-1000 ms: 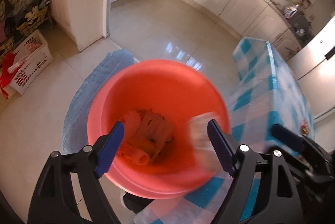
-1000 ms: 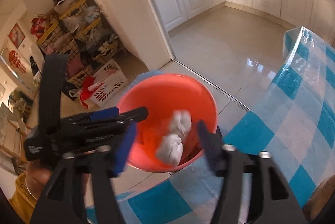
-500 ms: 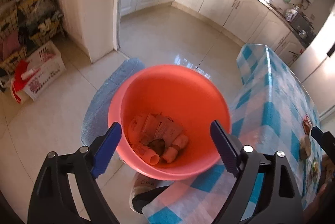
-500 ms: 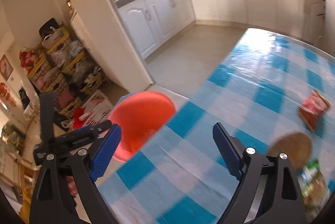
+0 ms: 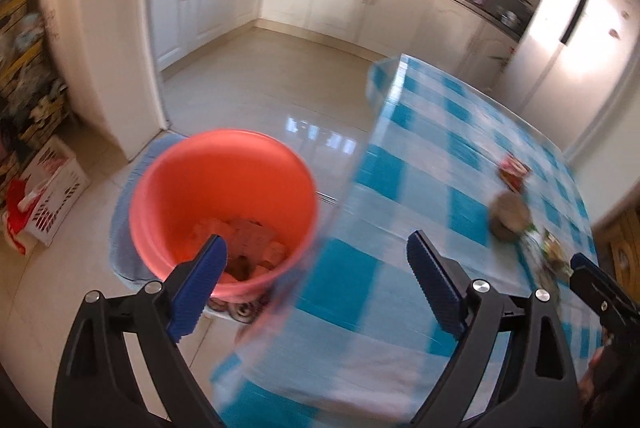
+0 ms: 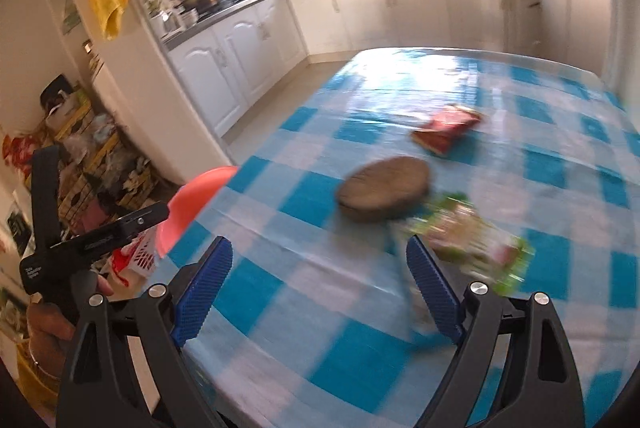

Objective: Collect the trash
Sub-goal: 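Move both open tools from the bucket back to the table, then grasp the red snack packet with the left tool while the right tool grasps the green packet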

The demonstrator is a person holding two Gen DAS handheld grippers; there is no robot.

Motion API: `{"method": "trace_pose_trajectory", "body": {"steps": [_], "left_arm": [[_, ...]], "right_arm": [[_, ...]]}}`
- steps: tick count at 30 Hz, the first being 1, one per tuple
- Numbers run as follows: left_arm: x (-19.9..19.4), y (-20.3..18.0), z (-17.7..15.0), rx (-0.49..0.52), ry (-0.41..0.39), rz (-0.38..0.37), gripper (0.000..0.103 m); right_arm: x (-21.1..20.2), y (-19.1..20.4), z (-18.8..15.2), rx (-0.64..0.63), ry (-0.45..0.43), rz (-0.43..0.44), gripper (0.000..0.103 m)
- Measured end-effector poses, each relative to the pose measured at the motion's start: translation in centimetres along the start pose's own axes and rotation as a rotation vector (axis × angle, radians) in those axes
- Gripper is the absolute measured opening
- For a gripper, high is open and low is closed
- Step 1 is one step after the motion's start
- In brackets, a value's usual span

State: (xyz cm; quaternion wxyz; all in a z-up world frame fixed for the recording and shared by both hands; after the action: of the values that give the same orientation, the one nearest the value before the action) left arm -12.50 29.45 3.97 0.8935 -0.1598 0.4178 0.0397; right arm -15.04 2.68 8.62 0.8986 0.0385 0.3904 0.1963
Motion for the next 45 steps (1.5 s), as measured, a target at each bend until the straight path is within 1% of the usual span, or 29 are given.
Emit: {"method": "trace_pose_trajectory", "body": {"steps": [3, 7, 10, 14, 16, 18, 21, 23, 24, 26, 28, 30, 33, 35, 37, 39, 41, 43, 45], "left_arm": [[-0.5, -2.6, -1.3, 0.055, 0.023, -0.027, 0.092], [-1.0, -5.3, -3.4, 0.101, 0.060, -0.062, 0.092], [-1.4, -7.2, -4.6, 0.138, 0.095, -0.090, 0.092], [-1.9, -9.6, -5.9, 0.205, 0.118, -0.124, 0.092], [-2.1, -10.6, -5.9, 0.230, 0.124, -0.144, 0.092], [-2.4, -11.6, -5.6, 0.255, 0.124, -0.166, 0.092], [-2.5, -13.2, -4.4, 0.281, 0.119, -0.207, 0.092], [-2.2, -14.2, -3.4, 0.301, 0.115, -0.225, 0.092], [-1.8, -15.0, -2.8, 0.326, 0.116, -0.248, 0.092], [-0.9, -16.3, -1.7, 0.357, 0.113, -0.234, 0.092], [0.5, -18.0, -0.6, 0.403, 0.132, -0.259, 0.092], [2.2, -19.5, 0.5, 0.428, 0.144, -0.248, 0.092], [4.9, -21.5, 1.7, 0.462, 0.186, -0.270, 0.092], [6.5, -22.3, 2.4, 0.467, 0.193, -0.251, 0.092], [8.2, -23.4, 3.0, 0.485, 0.214, -0.266, 0.092], [9.6, -24.2, 3.5, 0.499, 0.220, -0.254, 0.092], [11.3, -25.3, 3.8, 0.532, 0.235, -0.254, 0.092], [12.6, -26.0, 4.0, 0.555, 0.240, -0.230, 0.092], [13.7, -26.7, 4.2, 0.575, 0.249, -0.230, 0.092]], "right_arm": [[-2.0, -2.5, -1.2, 0.025, -0.016, -0.053, 0.088], [-4.0, -5.4, -3.0, 0.059, -0.029, -0.118, 0.088], [-4.9, -7.3, -4.4, 0.101, -0.025, -0.134, 0.088], [-5.6, -9.1, -5.3, 0.142, -0.019, -0.143, 0.088], [-5.7, -9.6, -5.3, 0.156, -0.021, -0.144, 0.088], [-5.6, -9.8, -5.0, 0.156, -0.017, -0.122, 0.088], [-5.2, -9.6, -4.3, 0.122, -0.017, -0.115, 0.088], [-4.2, -9.4, -3.9, 0.099, -0.003, -0.093, 0.088], [-3.8, -9.3, -3.7, 0.092, 0.001, -0.090, 0.088], [-2.8, -9.3, -3.1, 0.075, 0.016, -0.069, 0.088], [-1.7, -9.4, -2.6, 0.058, 0.023, -0.066, 0.088], [-0.9, -9.5, -2.3, 0.049, 0.035, -0.059, 0.088], [0.4, -9.7, -1.7, 0.024, 0.055, -0.056, 0.088], [1.0, -9.8, -1.4, 0.012, 0.065, -0.045, 0.087], [1.7, -9.9, -1.2, 0.006, 0.080, -0.029, 0.082], [2.2, -9.9, -1.2, -0.003, 0.093, -0.016, 0.080], [2.6, -9.9, -1.2, -0.015, 0.105, -0.016, 0.073], [2.8, -9.9, -1.2, -0.017, 0.112, -0.006, 0.070], [2.9, -9.9, -1.1, -0.019, 0.114, -0.006, 0.070]]}}
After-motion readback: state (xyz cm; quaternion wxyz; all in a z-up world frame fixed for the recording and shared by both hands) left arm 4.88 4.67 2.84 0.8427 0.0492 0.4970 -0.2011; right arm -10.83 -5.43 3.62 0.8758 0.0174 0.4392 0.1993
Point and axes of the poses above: each gripper's, at about its wrist camera, not at the fingertips, and x roughly the way its jaws point, y to its left, z to its top, the point moved 2 cm from there along x, roughly the way its jaws point, and after that the axes turned 4 degrees about -x, right-handed, at the moved point
